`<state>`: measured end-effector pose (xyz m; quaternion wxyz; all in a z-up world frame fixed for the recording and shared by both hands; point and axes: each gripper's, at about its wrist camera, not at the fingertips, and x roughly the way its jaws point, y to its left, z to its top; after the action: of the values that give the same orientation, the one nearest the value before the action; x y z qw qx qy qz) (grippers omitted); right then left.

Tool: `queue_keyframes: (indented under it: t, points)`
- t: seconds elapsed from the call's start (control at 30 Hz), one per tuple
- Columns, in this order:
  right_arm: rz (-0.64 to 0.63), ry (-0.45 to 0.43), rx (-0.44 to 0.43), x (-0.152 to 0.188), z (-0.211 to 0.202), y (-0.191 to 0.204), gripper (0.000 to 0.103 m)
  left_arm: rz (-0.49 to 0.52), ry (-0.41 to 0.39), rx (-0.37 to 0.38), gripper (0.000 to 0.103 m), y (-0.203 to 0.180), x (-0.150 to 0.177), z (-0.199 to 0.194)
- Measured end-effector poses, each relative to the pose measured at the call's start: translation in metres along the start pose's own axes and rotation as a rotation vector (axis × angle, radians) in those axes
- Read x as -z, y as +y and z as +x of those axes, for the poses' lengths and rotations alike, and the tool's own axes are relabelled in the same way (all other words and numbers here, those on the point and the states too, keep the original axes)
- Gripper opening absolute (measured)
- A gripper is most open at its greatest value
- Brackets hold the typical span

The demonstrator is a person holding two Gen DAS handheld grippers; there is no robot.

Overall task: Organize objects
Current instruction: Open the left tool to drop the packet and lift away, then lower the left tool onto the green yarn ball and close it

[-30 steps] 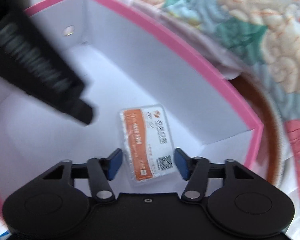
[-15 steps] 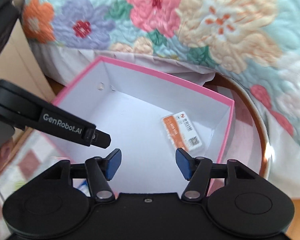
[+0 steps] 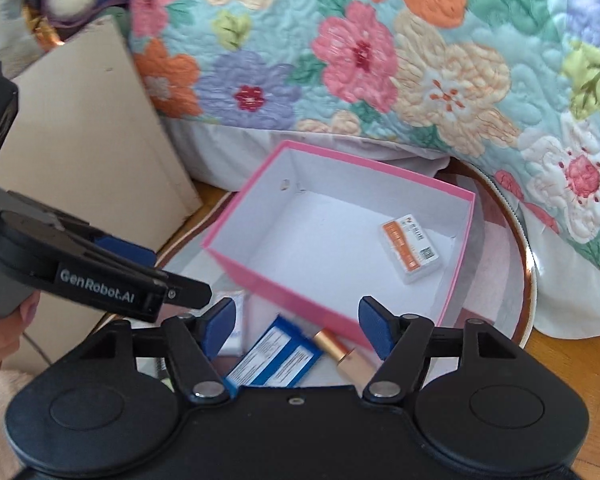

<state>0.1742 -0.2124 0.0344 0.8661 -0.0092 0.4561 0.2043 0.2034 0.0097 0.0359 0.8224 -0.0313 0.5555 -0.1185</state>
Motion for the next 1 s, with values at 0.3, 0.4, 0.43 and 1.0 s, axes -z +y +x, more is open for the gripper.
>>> queue_keyframes:
  t: [0.3,0.4,0.43,1.0]
  points:
    - [-0.074,0.038,-0.051,0.023,-0.045,0.034,0.084,0.018,-0.014,-0.034,0.083,0.004,0.043,-0.041]
    - [-0.117,0.073,-0.084,0.03,-0.05,0.044,0.087,-0.001,-0.006,-0.033,0.085,0.007,0.057,-0.045]
    - [-0.131,0.086,-0.1,0.032,-0.05,0.048,0.087,-0.013,-0.006,-0.036,0.086,0.008,0.062,-0.045]
    - [-0.253,0.177,-0.184,0.073,-0.008,0.085,0.091,-0.126,0.025,-0.161,0.091,0.017,0.117,0.001]
